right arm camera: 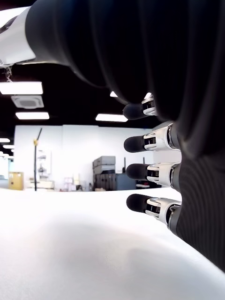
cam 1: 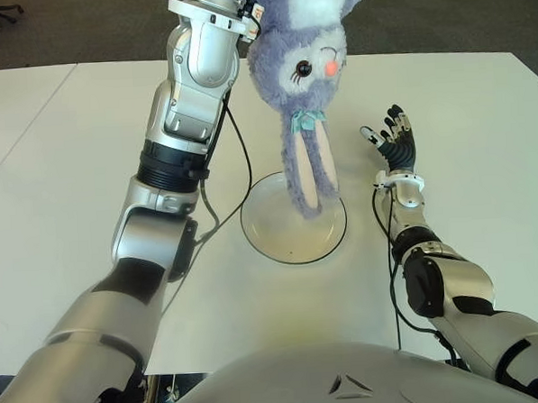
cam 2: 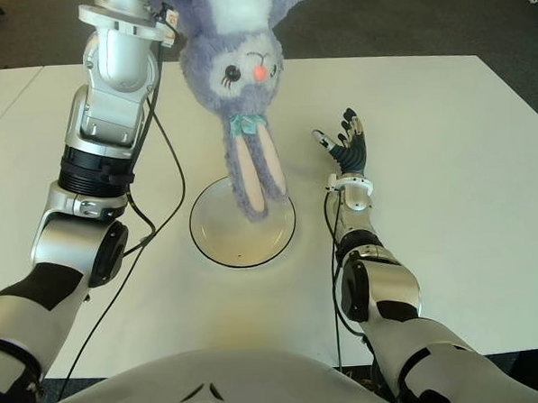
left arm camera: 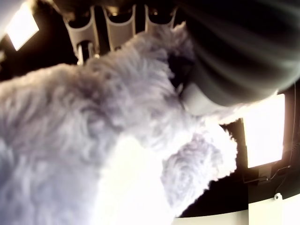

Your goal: Put the doll into the plate.

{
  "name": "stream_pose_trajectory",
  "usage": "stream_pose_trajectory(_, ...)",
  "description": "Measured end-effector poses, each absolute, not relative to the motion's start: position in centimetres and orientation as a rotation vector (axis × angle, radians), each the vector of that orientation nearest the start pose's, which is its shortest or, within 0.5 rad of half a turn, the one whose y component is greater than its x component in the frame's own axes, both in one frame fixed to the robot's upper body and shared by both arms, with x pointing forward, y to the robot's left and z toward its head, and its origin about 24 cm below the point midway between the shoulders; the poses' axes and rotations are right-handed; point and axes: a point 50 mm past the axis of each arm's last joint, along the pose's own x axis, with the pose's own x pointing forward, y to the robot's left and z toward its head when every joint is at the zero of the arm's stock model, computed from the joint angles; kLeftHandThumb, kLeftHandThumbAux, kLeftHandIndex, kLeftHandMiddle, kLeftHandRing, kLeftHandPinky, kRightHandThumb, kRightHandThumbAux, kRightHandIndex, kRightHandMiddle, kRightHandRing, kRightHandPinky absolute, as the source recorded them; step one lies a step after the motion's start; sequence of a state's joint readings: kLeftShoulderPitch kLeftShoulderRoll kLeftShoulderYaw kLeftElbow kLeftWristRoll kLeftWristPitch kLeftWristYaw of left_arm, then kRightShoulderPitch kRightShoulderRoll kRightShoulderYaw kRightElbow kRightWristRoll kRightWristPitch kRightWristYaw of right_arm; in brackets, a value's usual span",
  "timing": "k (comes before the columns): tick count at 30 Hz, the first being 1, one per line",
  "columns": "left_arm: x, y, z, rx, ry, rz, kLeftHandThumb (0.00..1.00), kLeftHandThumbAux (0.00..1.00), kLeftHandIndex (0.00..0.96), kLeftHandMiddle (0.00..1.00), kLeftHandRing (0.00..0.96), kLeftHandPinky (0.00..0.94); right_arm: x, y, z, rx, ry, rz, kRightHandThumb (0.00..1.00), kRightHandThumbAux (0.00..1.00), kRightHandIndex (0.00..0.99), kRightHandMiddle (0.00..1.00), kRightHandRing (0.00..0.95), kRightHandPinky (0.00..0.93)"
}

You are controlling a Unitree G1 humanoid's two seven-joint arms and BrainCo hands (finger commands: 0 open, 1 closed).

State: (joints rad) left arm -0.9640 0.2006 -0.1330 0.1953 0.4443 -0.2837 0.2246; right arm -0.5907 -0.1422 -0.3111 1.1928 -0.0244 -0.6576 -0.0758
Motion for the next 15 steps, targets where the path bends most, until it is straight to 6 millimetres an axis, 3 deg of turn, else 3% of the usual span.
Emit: stream_pose_trajectory(15,32.42,7.61,30.62,0.571,-1.130,0.000,0.754,0.691,0.443,0.815,0.841,0.847,32.64,-20.67,1.45,-0.015,-0.059,-0.244,0.066,0.753,0.074,0.000,0.000,0.000)
